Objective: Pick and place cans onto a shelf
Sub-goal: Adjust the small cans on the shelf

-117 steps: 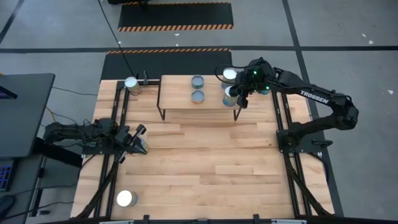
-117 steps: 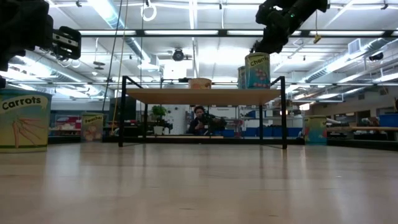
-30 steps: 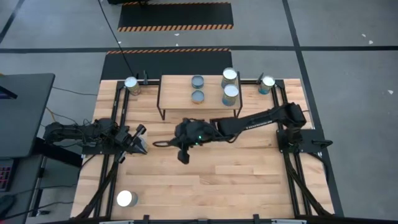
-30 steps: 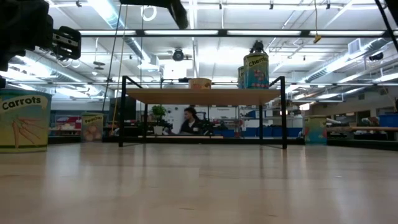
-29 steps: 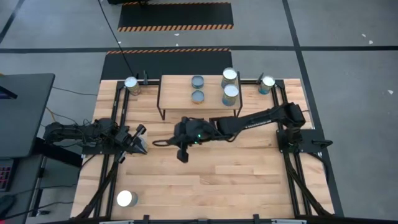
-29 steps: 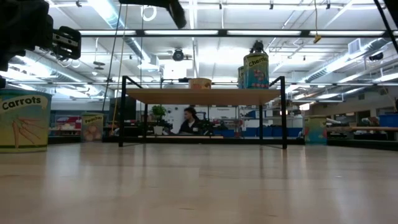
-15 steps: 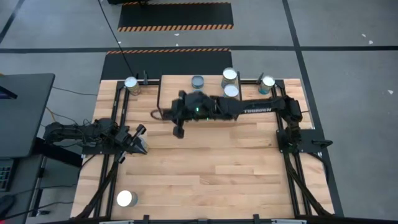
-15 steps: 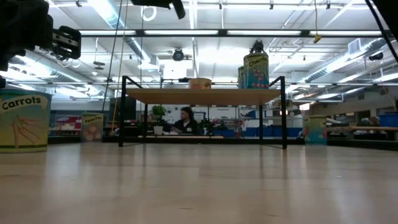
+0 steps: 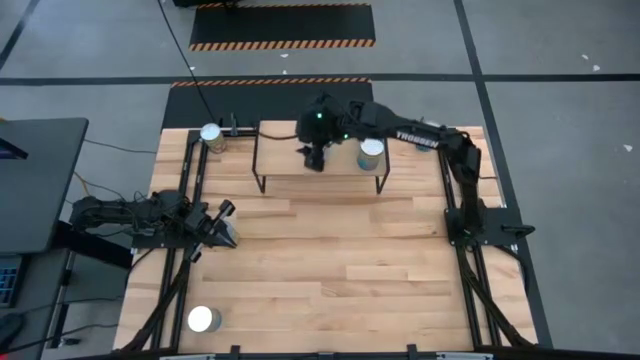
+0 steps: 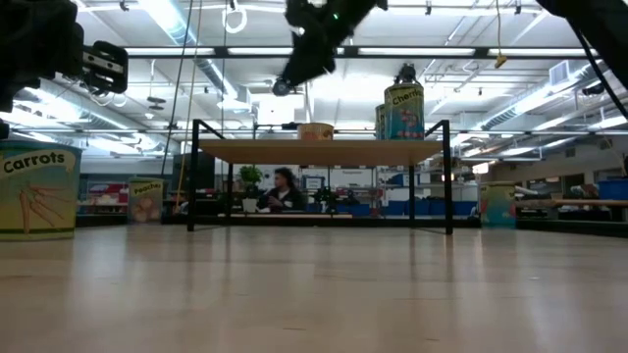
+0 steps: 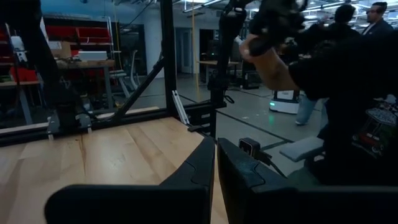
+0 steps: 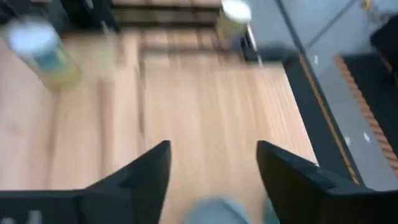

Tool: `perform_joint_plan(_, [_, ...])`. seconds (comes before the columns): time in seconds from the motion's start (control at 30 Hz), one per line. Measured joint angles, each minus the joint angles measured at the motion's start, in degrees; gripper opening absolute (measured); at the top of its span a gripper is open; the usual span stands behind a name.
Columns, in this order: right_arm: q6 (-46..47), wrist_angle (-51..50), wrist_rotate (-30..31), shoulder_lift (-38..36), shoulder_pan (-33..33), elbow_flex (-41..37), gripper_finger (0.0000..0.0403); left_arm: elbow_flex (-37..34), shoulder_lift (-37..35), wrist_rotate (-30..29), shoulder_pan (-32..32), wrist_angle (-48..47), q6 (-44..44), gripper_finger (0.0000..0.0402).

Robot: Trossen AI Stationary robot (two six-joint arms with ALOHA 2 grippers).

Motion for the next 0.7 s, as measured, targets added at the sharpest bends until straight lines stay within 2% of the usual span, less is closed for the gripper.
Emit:
perform_joint_plan(0.2, [-4.99,-1.6,-2.87,0.0,-4.87,-1.02,0.0331,0.0,0.0,0.0,0.01,-0.02,0.02,0.0027])
perform_joint_plan(0.37, [-5.04,-1.64,-5.01,0.11,-7.05,-4.03,0.0378,-0.01,0.0,0.0,0.02,-0.02,0.0,0.0027])
perform_joint_plan(0.5, [-4.15,-1.09,-8.77,0.04,-8.71,-5.47,0.0392,-0.01,0.0,0.0,0.01,-0.02,0.0,0.0027])
perform_joint_plan(0.57, [-3.12,-0.71,-11.75,0.04,-9.79,-6.79,0.039,0.0,0.0,0.0,0.02,-0.02,0.02,0.0027])
perform_joint_plan(0.7, [-2.61,0.0,-14.04,0.04,-11.71,-8.59,0.038,-0.01,0.0,0.0,0.02,-0.02,0.02,0.0027])
